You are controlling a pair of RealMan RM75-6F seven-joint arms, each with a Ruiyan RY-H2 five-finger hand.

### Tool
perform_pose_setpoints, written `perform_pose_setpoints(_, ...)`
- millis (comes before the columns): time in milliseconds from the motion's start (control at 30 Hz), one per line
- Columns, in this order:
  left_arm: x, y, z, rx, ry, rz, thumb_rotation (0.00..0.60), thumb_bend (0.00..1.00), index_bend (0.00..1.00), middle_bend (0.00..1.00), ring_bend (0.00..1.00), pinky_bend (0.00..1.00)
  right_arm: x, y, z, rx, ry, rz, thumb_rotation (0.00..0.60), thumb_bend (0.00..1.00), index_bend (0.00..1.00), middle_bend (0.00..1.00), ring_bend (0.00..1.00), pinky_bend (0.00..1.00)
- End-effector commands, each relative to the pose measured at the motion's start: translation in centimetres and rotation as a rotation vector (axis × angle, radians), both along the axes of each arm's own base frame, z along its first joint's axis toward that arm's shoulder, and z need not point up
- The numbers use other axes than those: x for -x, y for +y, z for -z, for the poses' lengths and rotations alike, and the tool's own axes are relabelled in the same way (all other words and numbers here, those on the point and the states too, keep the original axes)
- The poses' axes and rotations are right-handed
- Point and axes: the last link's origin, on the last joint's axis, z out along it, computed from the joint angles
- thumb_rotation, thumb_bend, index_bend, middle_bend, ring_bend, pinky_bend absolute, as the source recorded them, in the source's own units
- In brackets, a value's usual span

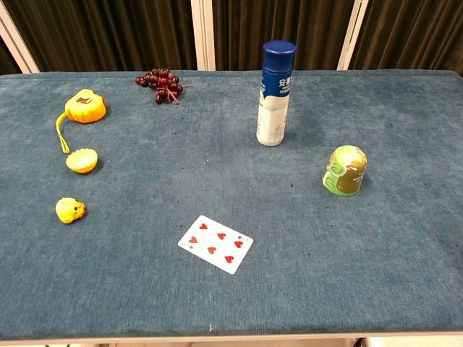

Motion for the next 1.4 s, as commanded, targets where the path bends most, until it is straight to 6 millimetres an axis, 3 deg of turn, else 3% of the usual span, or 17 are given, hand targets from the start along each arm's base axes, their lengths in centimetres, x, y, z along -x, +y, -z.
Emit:
perform_pose_setpoints(33,0.0,-0.1,0.3,0.016,-0.032,0.002,0.600,0.10,0.04,0.03,0.00,0.00,0.1,0.1,0.0,0.001,-0.003,0.002,0.600,0.10,0.00,0.05,0.00,0.08)
perform_pose_setpoints(100,-0.2,-0.1,0.3,0.024,-0.054,0.001,0.600,0.10,0.00,0.00,0.00,0.00,0.2,0.2,0.1,0.002,-0.003,0.005,0.600,0.10,0.00,0.05,0.00,0.08)
perform_pose_setpoints(400,-0.4,0.1,0.4,0.029,-0.021,0.006,0.600,0.10,0.00,0.00,0.00,0.00,0.2,0.4,0.0,0.007,-0.005,0.006,0.600,0.10,0.00,0.05,0.00,0.08)
perform_pose_setpoints(533,-1.1,0.7,1.1,0.062,-0.029,0.053,0.600,0.12,0.12,0.06,0.00,0.00,0.1,0.3,0.0,0.006,-0.003,0.003,0.600,0.10,0.00,0.05,0.00,0.08)
perform_pose_setpoints(667,-2.6,2.0,3.5,0.193,-0.042,0.126,0.600,0.16,0.24,0.10,0.02,0.00,-0.2,0.1,0.0,0.004,0.000,-0.010,0.600,0.10,0.00,0.05,0.00,0.08)
perform_pose_setpoints(1067,-6.9,6.1,11.7,0.450,0.009,0.295,0.600,0.20,0.28,0.13,0.05,0.00,-0.1,0.4,0.0,0.004,-0.003,-0.005,0.600,0.10,0.00,0.05,0.00,0.08)
perform_pose_setpoints(1400,-7.2,7.2,14.5,0.481,0.077,0.305,0.600,0.21,0.33,0.13,0.05,0.00,0.0,0.5,-0.1,0.007,-0.005,-0.003,0.600,0.10,0.00,0.05,0.00,0.08)
